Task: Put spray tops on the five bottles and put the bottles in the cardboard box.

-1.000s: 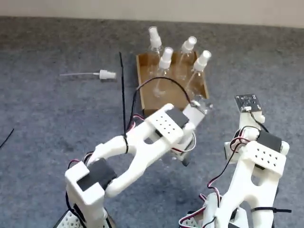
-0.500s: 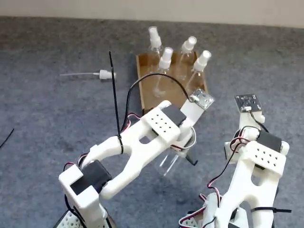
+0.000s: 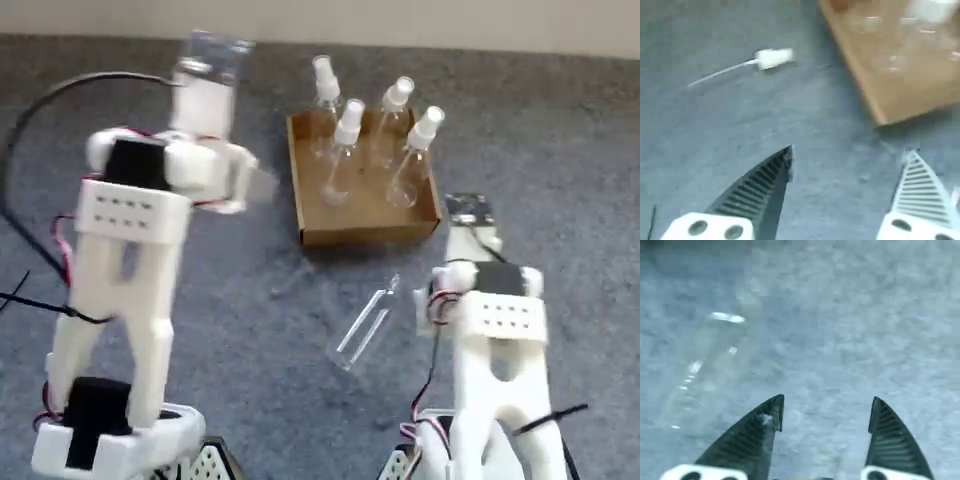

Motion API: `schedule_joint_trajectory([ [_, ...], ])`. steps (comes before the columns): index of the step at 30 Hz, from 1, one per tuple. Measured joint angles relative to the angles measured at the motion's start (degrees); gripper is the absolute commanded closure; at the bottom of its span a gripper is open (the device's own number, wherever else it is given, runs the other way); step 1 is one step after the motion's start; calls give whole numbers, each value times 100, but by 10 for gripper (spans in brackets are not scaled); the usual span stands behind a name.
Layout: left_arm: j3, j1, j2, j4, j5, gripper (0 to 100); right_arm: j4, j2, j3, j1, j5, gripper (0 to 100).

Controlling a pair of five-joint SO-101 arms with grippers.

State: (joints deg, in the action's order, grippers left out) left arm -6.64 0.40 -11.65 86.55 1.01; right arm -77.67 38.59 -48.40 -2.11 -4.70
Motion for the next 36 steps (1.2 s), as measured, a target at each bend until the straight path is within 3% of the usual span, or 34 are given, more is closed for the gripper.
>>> schedule_joint_trajectory([
  [5, -9, -879, 897, -466, 44, 698, 132, 0, 281, -1248, 1380, 785],
  [8, -316, -1222, 1565, -993, 44, 697, 607, 0, 325, -1758, 1776, 785],
  [18, -2549, -1240, 3974, -1371, -35, 700, 1468, -369, 334, -2163, 2664, 785],
  [21, -3578, -1073, 4835, -1371, 888, 700, 1503, -888, 343, -2180, 2866, 785],
  [25, -4985, -826, 5969, -1345, 2734, 700, 1530, -1407, 343, -2180, 3262, 785],
  [29, -6101, -659, 6936, -914, 4097, 701, 1538, -1468, 369, -2171, 3332, 785],
  [36, -7358, -615, 8352, -818, 4958, 702, 1873, -1495, 369, -2189, 3349, 785],
])
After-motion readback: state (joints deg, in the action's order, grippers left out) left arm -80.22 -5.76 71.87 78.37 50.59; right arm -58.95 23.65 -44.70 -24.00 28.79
